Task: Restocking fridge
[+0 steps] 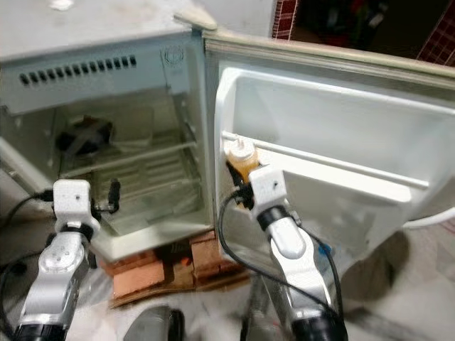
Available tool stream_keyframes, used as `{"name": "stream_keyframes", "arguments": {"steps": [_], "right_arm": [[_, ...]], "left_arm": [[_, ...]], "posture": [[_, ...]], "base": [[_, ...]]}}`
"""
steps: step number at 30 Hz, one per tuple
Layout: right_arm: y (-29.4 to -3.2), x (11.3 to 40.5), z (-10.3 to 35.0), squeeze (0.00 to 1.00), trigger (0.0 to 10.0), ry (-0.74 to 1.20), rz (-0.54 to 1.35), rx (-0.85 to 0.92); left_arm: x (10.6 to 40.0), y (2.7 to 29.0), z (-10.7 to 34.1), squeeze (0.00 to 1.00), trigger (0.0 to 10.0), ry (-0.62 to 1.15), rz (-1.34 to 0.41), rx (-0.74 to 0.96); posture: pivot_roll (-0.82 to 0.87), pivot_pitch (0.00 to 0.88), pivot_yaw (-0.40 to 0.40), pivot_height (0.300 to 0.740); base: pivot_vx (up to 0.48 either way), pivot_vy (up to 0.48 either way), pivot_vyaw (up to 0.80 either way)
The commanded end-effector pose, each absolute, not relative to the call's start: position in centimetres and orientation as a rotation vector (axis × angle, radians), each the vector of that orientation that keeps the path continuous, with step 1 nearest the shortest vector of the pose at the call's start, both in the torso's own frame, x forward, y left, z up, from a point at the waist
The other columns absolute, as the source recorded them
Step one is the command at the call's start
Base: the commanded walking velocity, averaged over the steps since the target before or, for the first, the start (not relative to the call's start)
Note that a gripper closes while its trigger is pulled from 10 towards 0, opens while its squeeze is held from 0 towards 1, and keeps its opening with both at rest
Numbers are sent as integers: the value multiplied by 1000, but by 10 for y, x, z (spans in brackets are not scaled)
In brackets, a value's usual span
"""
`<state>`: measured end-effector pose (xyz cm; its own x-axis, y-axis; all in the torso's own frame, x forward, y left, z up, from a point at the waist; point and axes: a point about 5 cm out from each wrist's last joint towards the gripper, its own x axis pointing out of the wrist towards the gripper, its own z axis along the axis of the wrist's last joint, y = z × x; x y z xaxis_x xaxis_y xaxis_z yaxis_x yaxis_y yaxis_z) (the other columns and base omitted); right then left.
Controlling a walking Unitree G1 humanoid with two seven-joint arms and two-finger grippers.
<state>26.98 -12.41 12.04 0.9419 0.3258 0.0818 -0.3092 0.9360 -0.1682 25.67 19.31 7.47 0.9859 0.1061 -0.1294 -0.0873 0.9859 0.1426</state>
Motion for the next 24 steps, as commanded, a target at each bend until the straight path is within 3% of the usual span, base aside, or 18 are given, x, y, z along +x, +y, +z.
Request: {"name": "stream_keyframes", "arguments": {"steps": [1,24], "right_arm": [[-148,272,118,0,10000,-83,204,-162],[-144,272,104,0,10000,-16,200,-147]], "left_arm": [[254,194,75,0,10000,141,95,134],[254,194,75,0,10000,161,96,161]], "posture": [[3,81,41,740],[8,99,39,740]], "base": [[0,0,0],[0,0,0]]}}
